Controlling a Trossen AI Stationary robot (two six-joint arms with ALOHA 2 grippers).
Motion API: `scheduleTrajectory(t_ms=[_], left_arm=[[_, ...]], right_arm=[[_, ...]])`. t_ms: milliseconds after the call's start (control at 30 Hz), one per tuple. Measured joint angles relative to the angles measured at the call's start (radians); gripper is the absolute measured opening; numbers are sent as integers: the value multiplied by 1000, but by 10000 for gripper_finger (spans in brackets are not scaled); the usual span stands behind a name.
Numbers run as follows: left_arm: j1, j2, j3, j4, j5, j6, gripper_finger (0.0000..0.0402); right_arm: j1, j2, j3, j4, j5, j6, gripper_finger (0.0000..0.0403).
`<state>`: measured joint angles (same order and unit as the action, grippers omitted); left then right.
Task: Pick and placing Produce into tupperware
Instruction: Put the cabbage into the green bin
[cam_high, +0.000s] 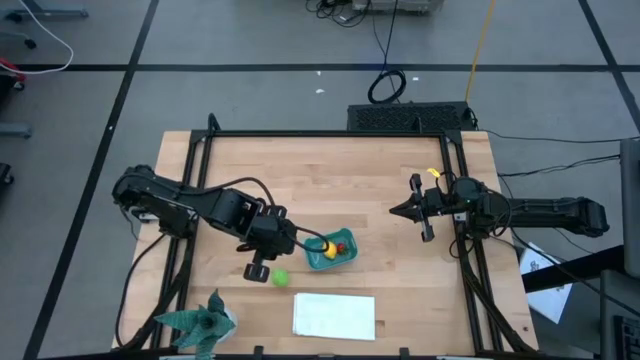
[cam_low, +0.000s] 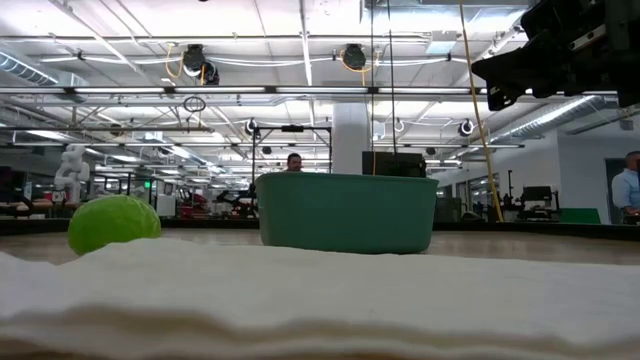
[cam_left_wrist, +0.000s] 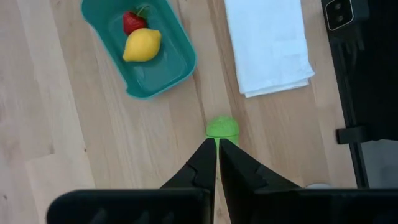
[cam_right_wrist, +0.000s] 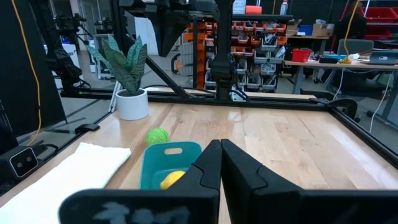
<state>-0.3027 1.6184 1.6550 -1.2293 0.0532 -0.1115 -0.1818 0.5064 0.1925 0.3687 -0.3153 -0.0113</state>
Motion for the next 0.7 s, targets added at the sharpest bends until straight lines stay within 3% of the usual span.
scheduleTrajectory(t_ms=[367,700], left_arm=[[0,0,0,-3,27,-3,29],[0,0,-1,-2,21,-23,155]], right_arm=[[0,0,0,0,0,0,0],[0,0,1,0,0,0,0]])
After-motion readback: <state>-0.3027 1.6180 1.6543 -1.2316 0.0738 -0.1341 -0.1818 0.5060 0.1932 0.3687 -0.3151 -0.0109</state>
